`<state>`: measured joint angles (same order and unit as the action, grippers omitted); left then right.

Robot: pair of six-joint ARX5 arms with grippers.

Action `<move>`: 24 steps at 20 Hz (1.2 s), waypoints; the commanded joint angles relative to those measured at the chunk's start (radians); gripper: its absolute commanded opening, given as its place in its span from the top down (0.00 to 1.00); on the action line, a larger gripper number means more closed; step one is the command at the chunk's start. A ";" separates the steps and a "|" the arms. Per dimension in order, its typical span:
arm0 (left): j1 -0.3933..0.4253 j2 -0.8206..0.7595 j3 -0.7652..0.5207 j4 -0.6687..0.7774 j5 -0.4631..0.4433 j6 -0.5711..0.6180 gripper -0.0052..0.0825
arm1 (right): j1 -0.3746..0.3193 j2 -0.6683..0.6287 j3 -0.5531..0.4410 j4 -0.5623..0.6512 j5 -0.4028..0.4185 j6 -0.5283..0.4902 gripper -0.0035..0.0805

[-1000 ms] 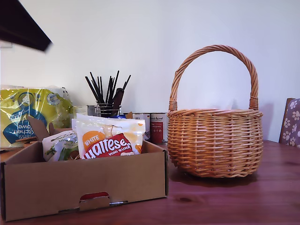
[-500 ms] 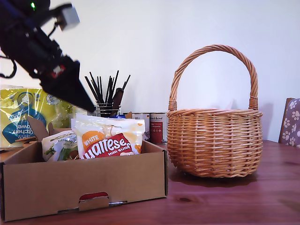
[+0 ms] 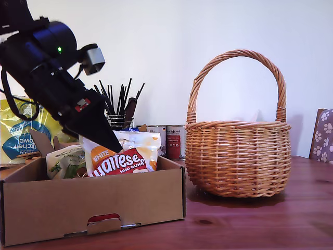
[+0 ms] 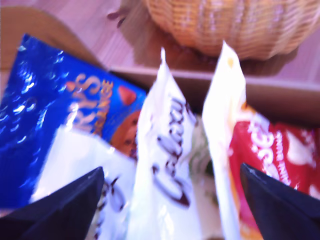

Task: Move the bags of Easter eggs from the cardboard box on the left into the woven basket on the right side.

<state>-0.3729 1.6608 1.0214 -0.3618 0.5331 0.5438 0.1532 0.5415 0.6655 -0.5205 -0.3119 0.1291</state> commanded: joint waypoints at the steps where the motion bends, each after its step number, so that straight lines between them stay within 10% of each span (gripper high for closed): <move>1: -0.013 0.011 -0.005 -0.018 0.053 -0.005 0.04 | 0.005 0.005 -0.009 0.014 -0.003 -0.006 0.97; 12: -0.073 0.095 -0.002 -0.103 0.011 -0.012 0.19 | 0.005 0.032 -0.009 0.047 -0.003 -0.013 0.97; 24: -0.073 0.097 -0.002 0.021 0.009 0.006 0.83 | 0.109 0.031 -0.009 -0.145 -0.184 -0.132 0.97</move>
<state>-0.4431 1.7493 1.0275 -0.3576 0.5404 0.5423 0.2577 0.5758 0.6655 -0.6674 -0.4908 0.0006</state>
